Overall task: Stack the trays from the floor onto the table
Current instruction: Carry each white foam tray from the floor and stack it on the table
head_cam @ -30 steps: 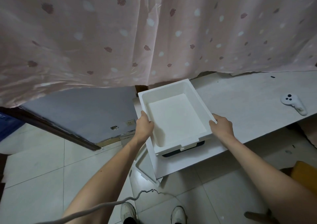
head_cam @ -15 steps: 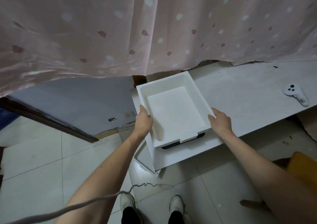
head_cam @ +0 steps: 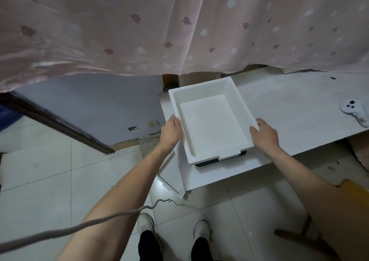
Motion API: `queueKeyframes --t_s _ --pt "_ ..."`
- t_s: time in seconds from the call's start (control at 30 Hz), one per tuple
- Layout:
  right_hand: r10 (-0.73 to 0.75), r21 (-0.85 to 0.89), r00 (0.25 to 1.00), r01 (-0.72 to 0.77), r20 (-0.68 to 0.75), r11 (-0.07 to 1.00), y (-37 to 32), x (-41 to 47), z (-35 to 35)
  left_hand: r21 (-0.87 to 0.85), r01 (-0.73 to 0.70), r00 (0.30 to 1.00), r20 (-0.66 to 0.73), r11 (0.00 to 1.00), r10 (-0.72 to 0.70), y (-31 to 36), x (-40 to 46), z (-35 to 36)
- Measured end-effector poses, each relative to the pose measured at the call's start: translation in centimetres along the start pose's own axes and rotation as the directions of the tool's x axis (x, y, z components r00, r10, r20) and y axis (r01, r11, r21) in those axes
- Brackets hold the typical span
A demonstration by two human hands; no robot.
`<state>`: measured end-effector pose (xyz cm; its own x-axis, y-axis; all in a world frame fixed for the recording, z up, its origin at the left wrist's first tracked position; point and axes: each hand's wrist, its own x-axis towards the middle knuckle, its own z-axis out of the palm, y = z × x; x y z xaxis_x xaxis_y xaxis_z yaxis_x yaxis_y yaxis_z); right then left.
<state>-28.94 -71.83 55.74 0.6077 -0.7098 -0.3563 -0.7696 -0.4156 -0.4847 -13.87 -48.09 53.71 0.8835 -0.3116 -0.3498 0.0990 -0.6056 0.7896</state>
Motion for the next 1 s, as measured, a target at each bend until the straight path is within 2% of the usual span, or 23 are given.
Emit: queueKeyframes --t_s 0.13,0.23,0.4,0.53,0.6,0.7,0.83,1.0 --pt "-0.185 -0.044 0.98 0.182 -0.073 0.982 -4.6 -0.2 0.0 -0.084 0.045 0.998 -0.049 0.995 -0.049 -1.4 1.2 -3.3" --pt "-0.305 0.007 0.948 0.307 -0.086 0.952 -9.9 -1.1 1.5 -0.11 0.055 0.991 -0.117 0.992 -0.067 -3.3 2.7 -6.3" --pt "-0.529 0.094 0.84 0.54 -0.12 0.836 -17.7 -3.4 6.1 -0.158 0.081 0.983 -0.149 0.984 -0.105 -8.4 4.7 -10.8" --pt "-0.629 0.121 0.774 0.633 -0.068 0.765 -22.5 -5.2 11.4 -0.184 0.145 0.976 -0.133 0.972 -0.171 -13.1 5.7 -13.6" --pt "-0.635 0.173 0.772 0.628 -0.02 0.758 -24.2 -6.1 14.5 -0.206 0.175 0.974 -0.107 0.963 -0.2 -14.9 5.9 -14.7" --pt "-0.584 0.234 0.809 0.557 0.068 0.797 -25.7 -6.9 20.3 -0.185 0.211 0.969 -0.091 0.96 -0.231 -18.6 6.9 -15.7" --pt "-0.438 0.243 0.883 0.393 0.169 0.887 -25.1 -6.8 27.6 -0.144 0.214 0.97 -0.088 0.966 -0.228 -22.8 8.2 -15.8" --pt "-0.244 0.275 0.941 0.177 0.236 0.945 -21.1 -5.7 36.5 -0.055 0.177 0.984 0.021 0.983 -0.176 -27.4 10.3 -14.5"
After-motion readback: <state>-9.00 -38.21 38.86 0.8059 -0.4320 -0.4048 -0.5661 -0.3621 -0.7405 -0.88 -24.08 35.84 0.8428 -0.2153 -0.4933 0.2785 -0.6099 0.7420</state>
